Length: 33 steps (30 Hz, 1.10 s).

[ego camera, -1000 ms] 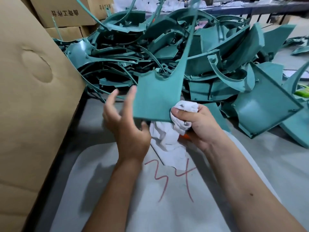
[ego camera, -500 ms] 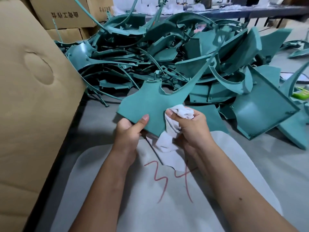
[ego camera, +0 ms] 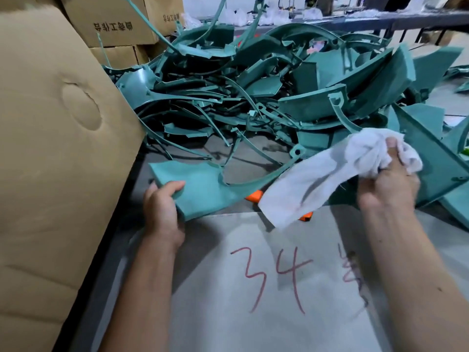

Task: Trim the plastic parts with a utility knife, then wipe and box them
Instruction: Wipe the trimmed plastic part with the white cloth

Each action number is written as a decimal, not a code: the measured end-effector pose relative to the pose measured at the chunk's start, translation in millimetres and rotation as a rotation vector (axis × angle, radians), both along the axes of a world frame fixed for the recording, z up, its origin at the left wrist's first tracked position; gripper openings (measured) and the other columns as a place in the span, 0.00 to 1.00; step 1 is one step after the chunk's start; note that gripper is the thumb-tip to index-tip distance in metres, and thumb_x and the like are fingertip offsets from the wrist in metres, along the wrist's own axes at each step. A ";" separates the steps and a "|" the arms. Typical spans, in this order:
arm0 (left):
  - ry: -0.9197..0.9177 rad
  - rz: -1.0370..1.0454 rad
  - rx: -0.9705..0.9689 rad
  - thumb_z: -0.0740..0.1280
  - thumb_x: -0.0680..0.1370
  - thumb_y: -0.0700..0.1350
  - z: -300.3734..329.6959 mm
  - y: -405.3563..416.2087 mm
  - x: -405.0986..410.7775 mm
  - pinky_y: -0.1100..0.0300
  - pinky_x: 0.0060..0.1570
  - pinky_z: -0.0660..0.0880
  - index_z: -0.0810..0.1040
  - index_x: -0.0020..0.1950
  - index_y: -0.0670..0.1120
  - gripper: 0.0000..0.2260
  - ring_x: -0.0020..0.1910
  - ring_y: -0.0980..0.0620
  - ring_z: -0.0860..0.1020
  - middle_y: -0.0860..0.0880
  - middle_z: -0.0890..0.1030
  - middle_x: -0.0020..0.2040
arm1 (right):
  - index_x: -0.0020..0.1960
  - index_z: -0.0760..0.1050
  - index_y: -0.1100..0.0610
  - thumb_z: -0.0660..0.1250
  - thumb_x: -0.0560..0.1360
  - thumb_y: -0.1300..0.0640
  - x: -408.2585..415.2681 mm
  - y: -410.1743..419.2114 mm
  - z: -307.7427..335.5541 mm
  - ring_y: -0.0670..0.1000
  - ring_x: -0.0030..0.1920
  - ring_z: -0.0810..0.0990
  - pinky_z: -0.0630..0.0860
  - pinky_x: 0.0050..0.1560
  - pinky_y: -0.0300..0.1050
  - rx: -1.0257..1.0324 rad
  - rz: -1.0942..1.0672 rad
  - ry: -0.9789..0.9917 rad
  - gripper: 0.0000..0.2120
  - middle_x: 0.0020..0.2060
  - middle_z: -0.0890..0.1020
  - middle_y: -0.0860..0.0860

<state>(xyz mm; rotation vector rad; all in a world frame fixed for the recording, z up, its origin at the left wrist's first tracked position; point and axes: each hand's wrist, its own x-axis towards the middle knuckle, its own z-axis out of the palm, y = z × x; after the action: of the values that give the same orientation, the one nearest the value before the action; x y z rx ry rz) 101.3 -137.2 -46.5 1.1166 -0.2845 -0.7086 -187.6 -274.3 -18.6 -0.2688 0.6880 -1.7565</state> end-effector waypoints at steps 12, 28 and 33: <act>0.024 -0.192 -0.310 0.73 0.75 0.49 1.3 -9.2 -70.7 0.55 0.53 0.82 0.82 0.60 0.48 0.15 0.60 0.43 0.83 0.45 0.85 0.60 | 0.47 0.84 0.54 0.73 0.78 0.54 90.0 69.7 -16.3 0.55 0.43 0.85 0.83 0.47 0.51 -0.283 0.904 0.519 0.05 0.43 0.85 0.57; -0.256 -0.377 -0.045 0.73 0.76 0.41 -0.7 -5.2 -37.4 0.59 0.32 0.81 0.83 0.55 0.43 0.09 0.41 0.48 0.85 0.44 0.87 0.49 | 0.42 0.83 0.52 0.74 0.78 0.52 66.2 50.6 -10.3 0.50 0.37 0.81 0.77 0.44 0.43 -0.415 0.698 0.768 0.07 0.36 0.83 0.51; -0.141 -0.232 -0.157 0.67 0.81 0.38 -1.2 -11.1 -59.6 0.55 0.42 0.82 0.82 0.57 0.45 0.07 0.49 0.47 0.86 0.46 0.87 0.53 | 0.51 0.80 0.61 0.71 0.80 0.64 87.8 69.0 -17.7 0.51 0.43 0.85 0.81 0.45 0.45 -0.470 0.700 0.696 0.01 0.43 0.86 0.55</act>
<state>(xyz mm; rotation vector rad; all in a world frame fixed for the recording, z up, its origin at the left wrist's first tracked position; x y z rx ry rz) 41.7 -148.3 -47.8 0.9946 -0.5877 -0.7987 -99.8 -205.2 -36.3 -1.3200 0.5443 -1.0953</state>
